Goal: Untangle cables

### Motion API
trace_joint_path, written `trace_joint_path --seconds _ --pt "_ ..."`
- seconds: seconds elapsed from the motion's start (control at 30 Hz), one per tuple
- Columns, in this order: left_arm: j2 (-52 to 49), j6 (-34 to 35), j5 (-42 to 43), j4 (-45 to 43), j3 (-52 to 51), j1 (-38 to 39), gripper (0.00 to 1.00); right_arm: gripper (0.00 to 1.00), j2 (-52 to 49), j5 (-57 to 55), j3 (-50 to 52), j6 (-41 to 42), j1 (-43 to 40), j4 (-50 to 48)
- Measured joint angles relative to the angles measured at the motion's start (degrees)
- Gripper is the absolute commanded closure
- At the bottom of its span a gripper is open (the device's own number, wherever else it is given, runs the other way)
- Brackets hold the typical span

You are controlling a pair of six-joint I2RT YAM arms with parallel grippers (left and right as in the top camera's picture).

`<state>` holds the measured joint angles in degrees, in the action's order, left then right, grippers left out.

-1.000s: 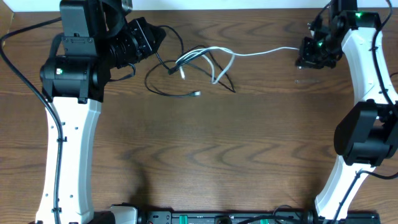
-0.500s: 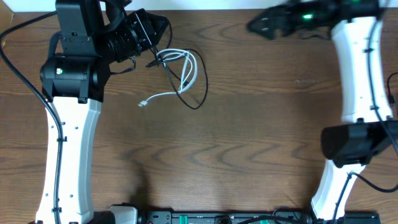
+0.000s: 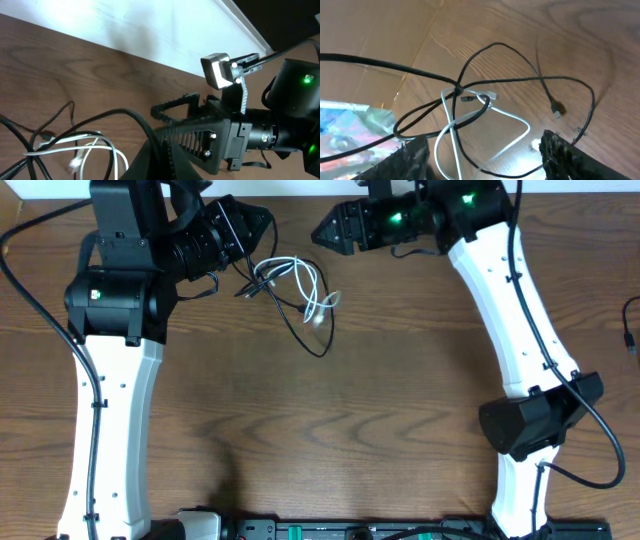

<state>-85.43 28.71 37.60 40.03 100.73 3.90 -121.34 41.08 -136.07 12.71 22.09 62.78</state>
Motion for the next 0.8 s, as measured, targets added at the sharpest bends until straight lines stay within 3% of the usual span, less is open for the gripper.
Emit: trace_joint_path --seconds 0.47,0.8 --pt "0.00 0.02 0.00 0.11 0.00 0.00 0.93 0.21 -0.81 -1.07 0.02 11.74 4.26 0.68" --pt "0.00 0.00 0.00 0.33 0.00 0.00 0.93 0.30 -1.16 -1.03 4.85 16.65 7.74 -5.31"
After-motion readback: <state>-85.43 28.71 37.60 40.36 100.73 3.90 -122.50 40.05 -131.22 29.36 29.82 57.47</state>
